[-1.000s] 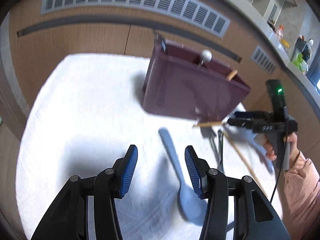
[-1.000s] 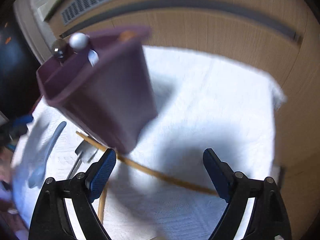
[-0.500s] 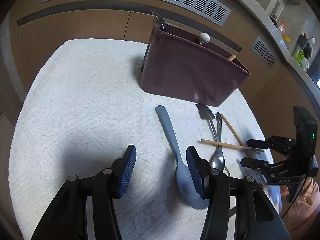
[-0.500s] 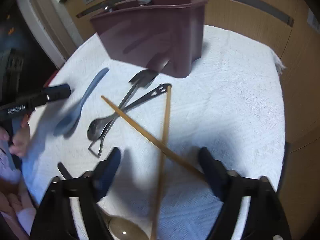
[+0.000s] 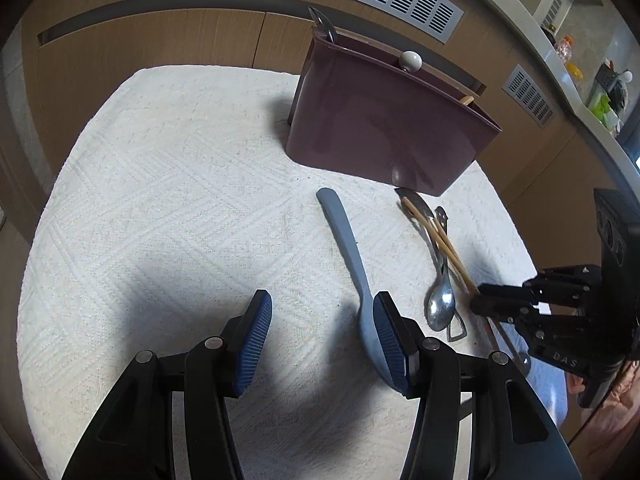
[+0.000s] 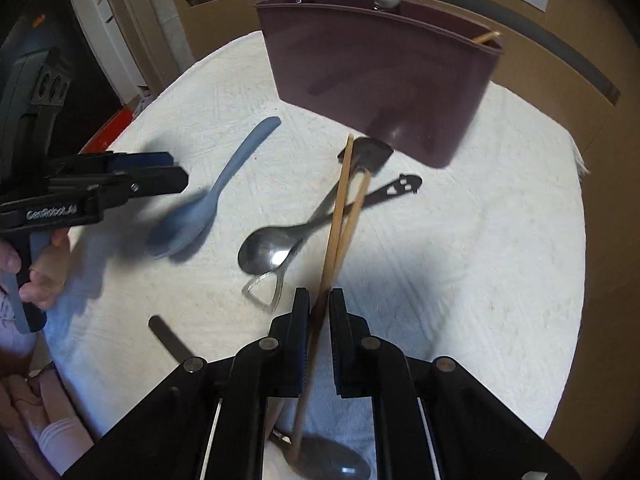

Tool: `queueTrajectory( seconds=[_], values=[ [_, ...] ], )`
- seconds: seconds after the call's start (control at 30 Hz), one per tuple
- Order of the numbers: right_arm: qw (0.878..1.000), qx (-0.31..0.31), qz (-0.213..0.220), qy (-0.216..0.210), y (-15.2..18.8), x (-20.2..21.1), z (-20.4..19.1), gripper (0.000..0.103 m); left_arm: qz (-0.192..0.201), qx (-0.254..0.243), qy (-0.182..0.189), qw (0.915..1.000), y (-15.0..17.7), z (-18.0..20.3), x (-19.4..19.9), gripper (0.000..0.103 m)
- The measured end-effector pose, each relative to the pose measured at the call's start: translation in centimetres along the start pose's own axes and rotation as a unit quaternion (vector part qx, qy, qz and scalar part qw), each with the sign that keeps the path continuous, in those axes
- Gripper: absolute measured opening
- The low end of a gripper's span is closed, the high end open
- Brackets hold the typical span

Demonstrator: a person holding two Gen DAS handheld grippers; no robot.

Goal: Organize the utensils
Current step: 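Grasp the blue plastic spoon with the left tool while the right tool grasps the wooden chopsticks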

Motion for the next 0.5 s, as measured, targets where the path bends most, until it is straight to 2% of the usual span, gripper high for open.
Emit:
queueTrajectory(
  seconds=[0.13, 0.37, 0.43, 0.5],
  values=[
    [1.000, -0.012, -0.003, -0.027, -0.8, -0.7, -0.1, 0.011, -0.007, 0.002, 0.004, 1.0000, 0.2, -0.1, -0.2, 0.054],
    [1.000, 0.000, 0.014, 0.010, -2.7, -2.1, 0.3, 0.015, -0.020, -0.027, 0.007, 0.9994, -0.2, 1.9, -0.7, 0.054],
    [1.000, -0.014, 0.014, 0.002, -3.0, -1.9, 0.7, 0.012, -0.027, -0.032, 0.001, 0.9991, -0.3, 2.3, -0.8, 0.054],
    [0.999, -0.029, 0.035, 0.000, -3.0, -0.9, 1.1, 0.005, -0.034, -0.039, -0.005, 0.9987, -0.7, 2.6, -1.1, 0.054]
  ],
)
Point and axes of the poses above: each gripper's, at about its wrist camera, not at the fingertips, and x roughly against the way its jaws point, z to its right, y to its underside, the point moved 6 cm from there along -x, roughly the way its jaws point, and after that the axes turned 9 degrees about y, right-handed, at the moved point
